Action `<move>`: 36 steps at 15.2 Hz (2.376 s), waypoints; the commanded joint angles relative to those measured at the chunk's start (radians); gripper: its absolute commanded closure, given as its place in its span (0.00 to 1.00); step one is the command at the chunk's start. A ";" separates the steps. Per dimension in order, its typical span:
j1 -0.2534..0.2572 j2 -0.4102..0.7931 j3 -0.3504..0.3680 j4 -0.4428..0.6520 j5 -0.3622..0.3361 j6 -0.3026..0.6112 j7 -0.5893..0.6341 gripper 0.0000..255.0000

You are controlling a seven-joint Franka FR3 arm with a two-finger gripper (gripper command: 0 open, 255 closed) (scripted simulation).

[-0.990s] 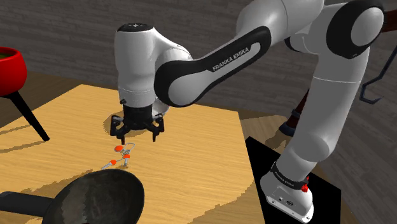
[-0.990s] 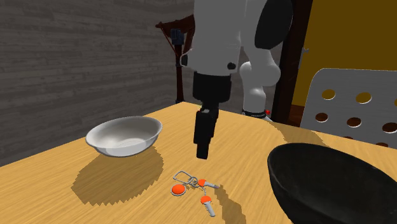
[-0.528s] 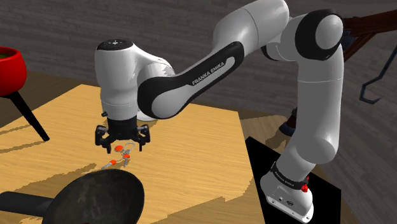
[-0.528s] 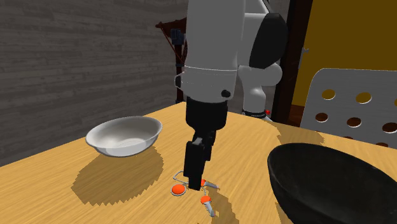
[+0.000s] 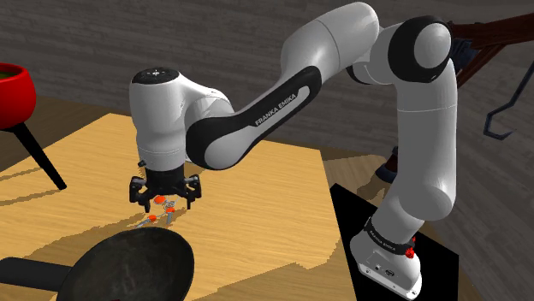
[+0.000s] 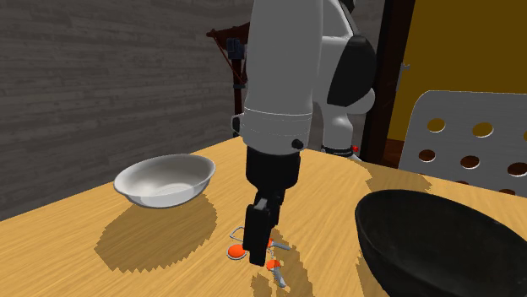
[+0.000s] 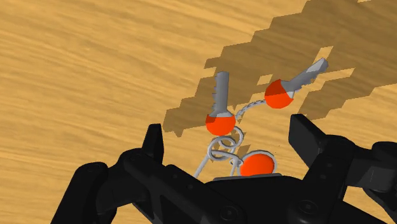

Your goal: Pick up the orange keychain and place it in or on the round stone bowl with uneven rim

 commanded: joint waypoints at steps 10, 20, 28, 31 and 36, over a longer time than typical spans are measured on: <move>0.002 0.003 -0.001 0.002 -0.002 0.000 0.001 1.00; -0.023 -0.049 0.033 0.032 0.049 -0.067 -0.034 1.00; -0.041 -0.096 0.061 0.083 0.099 -0.150 -0.070 1.00; -0.046 -0.111 0.069 0.107 0.115 -0.183 -0.081 1.00; -0.050 -0.132 0.080 0.151 0.138 -0.240 -0.099 1.00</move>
